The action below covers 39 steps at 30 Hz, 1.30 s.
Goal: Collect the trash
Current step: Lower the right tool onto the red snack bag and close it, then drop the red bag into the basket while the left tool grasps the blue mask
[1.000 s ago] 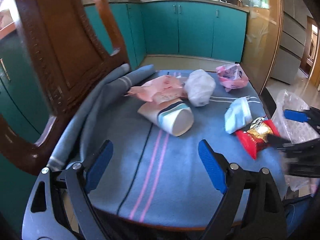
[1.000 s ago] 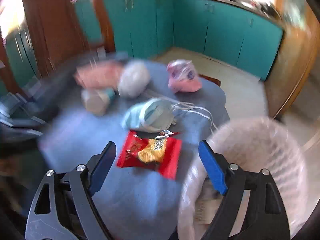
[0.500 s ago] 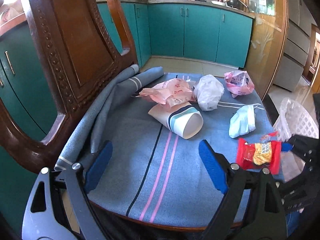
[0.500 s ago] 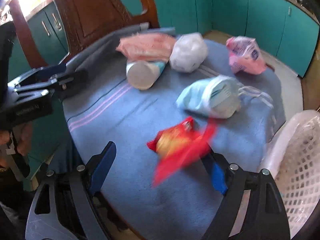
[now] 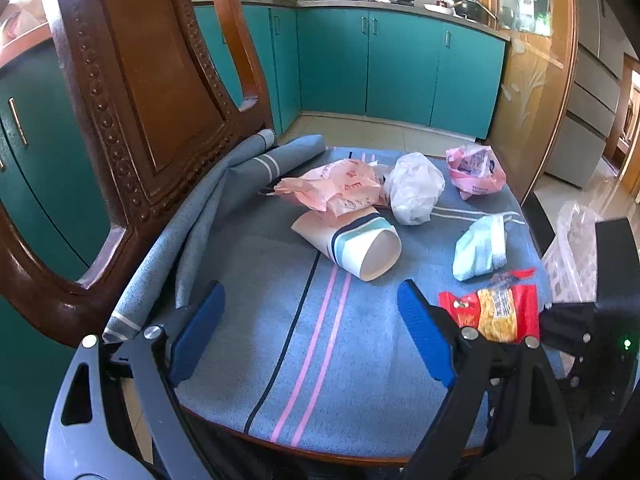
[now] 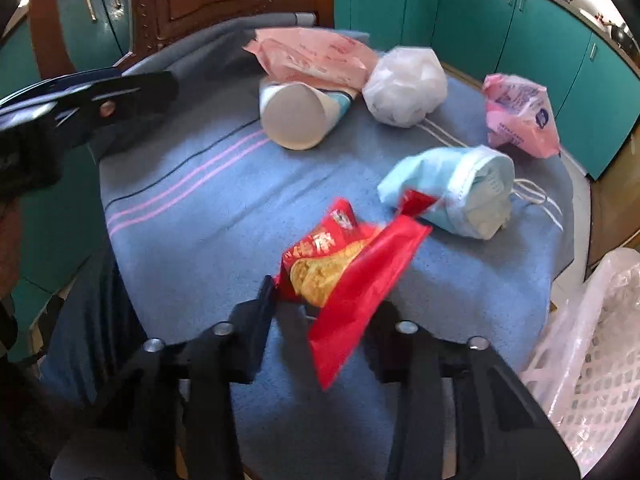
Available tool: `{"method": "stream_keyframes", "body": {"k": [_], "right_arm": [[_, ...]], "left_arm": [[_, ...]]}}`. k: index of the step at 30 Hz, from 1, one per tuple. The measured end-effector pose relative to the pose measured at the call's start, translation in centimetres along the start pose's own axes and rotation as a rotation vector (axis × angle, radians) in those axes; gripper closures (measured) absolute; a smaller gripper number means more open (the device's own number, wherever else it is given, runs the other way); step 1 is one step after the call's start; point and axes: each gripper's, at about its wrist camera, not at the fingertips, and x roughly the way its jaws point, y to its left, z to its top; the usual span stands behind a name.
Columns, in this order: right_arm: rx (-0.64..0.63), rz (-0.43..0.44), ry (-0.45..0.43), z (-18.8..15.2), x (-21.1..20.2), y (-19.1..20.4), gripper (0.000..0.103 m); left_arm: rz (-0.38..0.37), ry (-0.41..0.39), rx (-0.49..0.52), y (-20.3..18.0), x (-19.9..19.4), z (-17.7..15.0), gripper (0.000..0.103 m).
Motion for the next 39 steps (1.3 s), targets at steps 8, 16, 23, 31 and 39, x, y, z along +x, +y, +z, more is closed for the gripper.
{"method": "stream_keyframes", "body": {"k": [8, 16, 23, 31, 39], "right_arm": [[0.111, 0.073, -0.143, -0.7, -5.5, -3.7, 0.067], [0.357, -0.031, -0.298, -3.5, -11.6, -11.9, 0.067], [0.410, -0.054, -0.313, -5.1, -12.3, -13.6, 0.067], [0.398, -0.062, -0.309, -4.7, -12.1, -13.1, 0.067], [0.393, -0.083, -0.326, -5.0, -12.7, -12.8, 0.067]], "left_arm": [[-0.021, 0.014, 0.004, -0.9, 0.5, 0.1, 0.015], [-0.183, 0.038, 0.134, -8.6, 3.0, 1.9, 0.015], [-0.237, 0.101, 0.227, -15.4, 7.3, 2.8, 0.015], [-0.215, 0.162, 0.252, -15.9, 9.7, 1.9, 0.071], [-0.210, 0.045, 0.198, -12.7, 4.2, 1.9, 0.080]]}}
